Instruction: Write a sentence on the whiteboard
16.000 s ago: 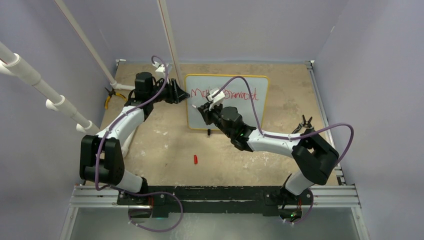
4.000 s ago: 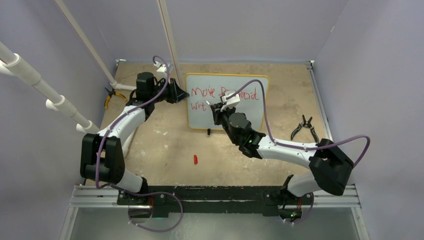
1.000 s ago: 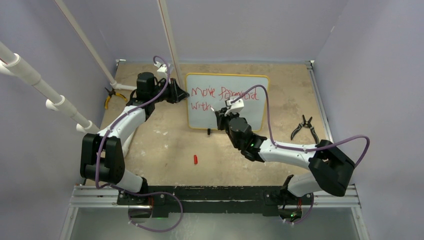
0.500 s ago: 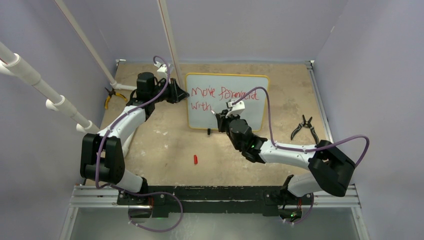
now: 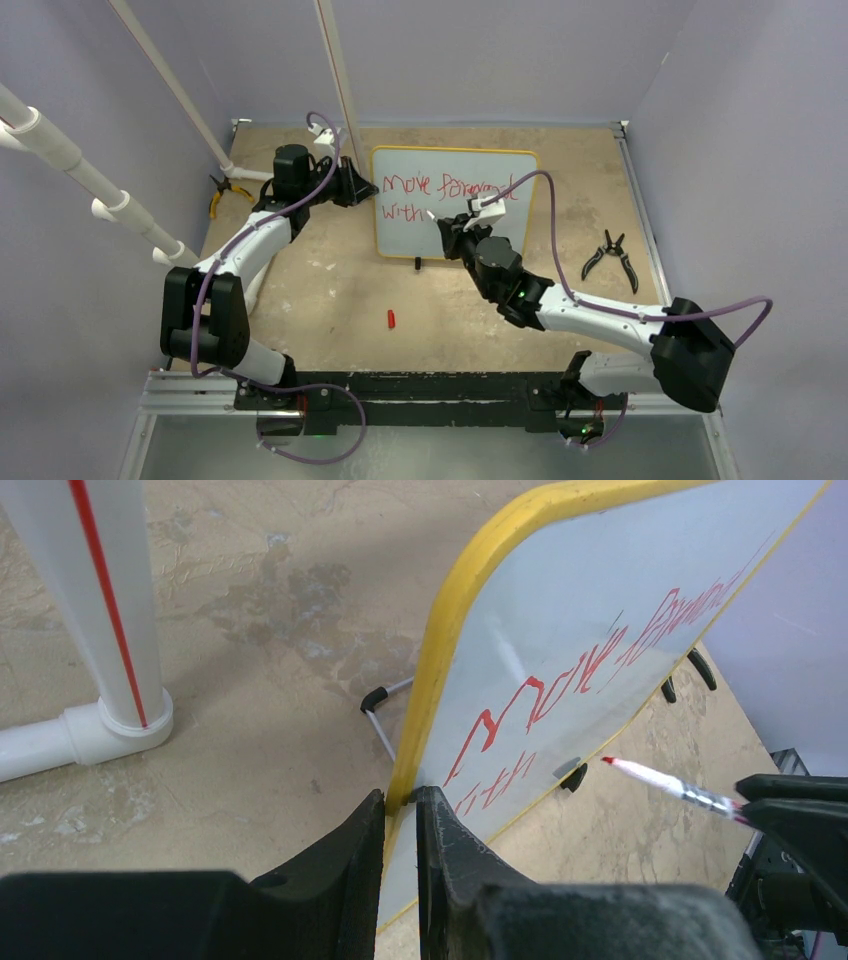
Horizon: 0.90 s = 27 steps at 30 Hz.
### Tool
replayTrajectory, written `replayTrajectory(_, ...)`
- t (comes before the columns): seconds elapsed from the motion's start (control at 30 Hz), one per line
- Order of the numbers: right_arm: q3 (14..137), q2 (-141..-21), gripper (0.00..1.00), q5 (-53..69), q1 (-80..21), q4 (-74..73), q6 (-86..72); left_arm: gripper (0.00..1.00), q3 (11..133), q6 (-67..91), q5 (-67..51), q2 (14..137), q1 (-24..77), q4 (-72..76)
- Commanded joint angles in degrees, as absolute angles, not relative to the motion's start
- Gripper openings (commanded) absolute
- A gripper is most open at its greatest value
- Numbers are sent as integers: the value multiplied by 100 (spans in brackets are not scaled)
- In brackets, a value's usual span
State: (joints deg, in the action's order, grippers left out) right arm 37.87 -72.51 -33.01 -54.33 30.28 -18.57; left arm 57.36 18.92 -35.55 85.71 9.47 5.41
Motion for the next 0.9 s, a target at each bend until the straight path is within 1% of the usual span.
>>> replayTrajectory(0.0,3798,-6883,0,-3302,-5397,2999,-1768,15,5739,1872,-3647,8570,1087,536)
replayTrajectory(0.27,3659,-6806,0,-3294,-5169,2992,-1795,15,5736,1830,-3573,8587,1143,475)
replayTrajectory(0.67,3584,-6923,0,-2871,-4690,3185,-1805,15,5752,1794,-3564,8602,1167,448)
replayTrajectory(0.87,3685,-7058,0,-2741,-4632,3323,-1669,15,5756,1784,-3566,8613,1170,440)
